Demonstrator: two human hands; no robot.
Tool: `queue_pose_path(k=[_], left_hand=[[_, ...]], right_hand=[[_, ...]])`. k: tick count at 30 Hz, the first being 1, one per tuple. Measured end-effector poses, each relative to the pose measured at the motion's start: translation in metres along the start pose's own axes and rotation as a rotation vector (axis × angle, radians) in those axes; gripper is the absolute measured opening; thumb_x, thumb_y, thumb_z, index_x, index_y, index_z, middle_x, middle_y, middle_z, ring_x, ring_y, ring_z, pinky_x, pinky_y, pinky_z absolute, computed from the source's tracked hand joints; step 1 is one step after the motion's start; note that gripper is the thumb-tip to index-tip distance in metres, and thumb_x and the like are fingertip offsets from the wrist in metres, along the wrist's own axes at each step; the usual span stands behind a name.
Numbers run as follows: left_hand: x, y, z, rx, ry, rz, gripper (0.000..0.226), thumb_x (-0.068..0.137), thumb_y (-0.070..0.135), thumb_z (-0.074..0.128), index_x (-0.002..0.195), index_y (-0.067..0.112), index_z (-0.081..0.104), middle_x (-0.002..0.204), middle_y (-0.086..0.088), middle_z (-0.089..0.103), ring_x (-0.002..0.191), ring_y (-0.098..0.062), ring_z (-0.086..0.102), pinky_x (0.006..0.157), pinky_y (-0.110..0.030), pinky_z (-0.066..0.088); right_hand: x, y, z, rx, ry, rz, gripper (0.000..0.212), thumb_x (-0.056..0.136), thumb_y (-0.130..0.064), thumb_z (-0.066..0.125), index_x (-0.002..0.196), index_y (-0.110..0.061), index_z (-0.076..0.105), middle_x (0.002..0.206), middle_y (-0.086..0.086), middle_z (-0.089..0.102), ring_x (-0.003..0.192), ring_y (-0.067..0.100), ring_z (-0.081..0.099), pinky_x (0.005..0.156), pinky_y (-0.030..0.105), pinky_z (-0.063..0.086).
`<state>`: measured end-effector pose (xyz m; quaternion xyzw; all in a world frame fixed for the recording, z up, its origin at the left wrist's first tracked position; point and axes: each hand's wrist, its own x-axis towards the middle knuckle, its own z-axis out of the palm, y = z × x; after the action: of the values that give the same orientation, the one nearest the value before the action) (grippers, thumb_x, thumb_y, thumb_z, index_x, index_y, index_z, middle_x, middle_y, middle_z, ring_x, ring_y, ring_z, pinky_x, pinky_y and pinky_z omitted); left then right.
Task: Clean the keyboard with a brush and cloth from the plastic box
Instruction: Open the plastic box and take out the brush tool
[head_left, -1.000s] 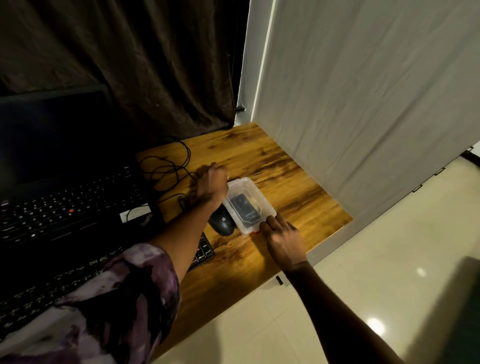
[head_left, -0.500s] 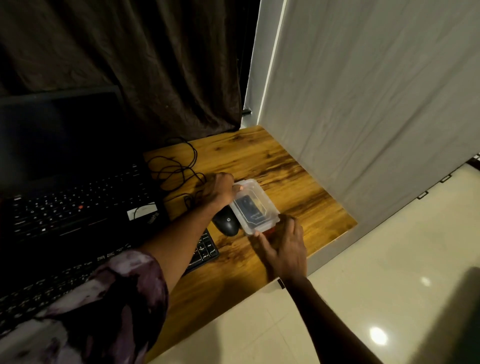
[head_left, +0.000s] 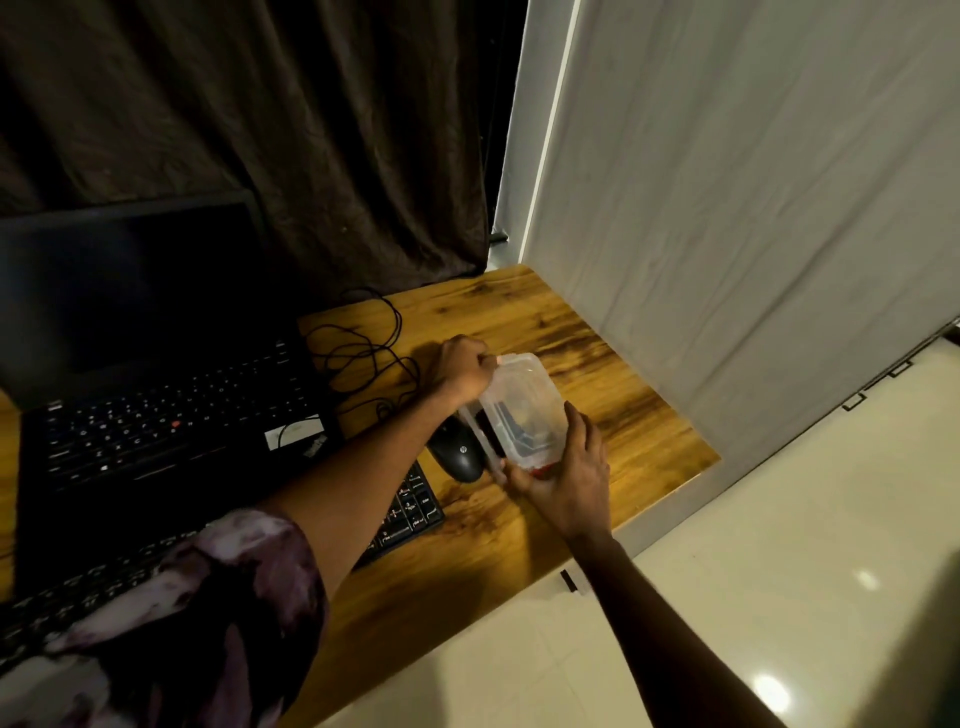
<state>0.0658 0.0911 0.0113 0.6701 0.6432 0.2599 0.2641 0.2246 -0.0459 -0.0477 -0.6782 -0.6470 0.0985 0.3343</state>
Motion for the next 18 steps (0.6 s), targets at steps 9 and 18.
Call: queue_pose_path(k=[9, 18], left_hand=[[-0.027, -0.024, 0.008, 0.307, -0.069, 0.175, 0.028, 0.096, 0.023, 0.054, 0.121, 0.013, 0.061, 0.123, -0.007, 0.061, 0.116, -0.028, 0.055, 0.098, -0.040, 0.045], [-0.043, -0.053, 0.010, 0.453, -0.189, 0.202, 0.056, 0.102, 0.037, 0.043, 0.153, 0.016, 0.030, 0.161, -0.002, 0.028, 0.146, -0.024, 0.026, 0.119, -0.042, 0.021]], right_hand=[[0.035, 0.046, -0.018, 0.032, -0.031, 0.251, 0.090, 0.074, -0.068, 0.071, 0.148, -0.032, 0.036, 0.151, 0.012, 0.034, 0.138, 0.037, 0.030, 0.107, 0.058, 0.041], [0.038, 0.066, -0.020, -0.015, -0.189, 0.328, 0.087, 0.075, -0.082, 0.046, 0.146, -0.034, 0.035, 0.158, 0.006, 0.027, 0.142, 0.039, 0.025, 0.114, 0.059, 0.028]])
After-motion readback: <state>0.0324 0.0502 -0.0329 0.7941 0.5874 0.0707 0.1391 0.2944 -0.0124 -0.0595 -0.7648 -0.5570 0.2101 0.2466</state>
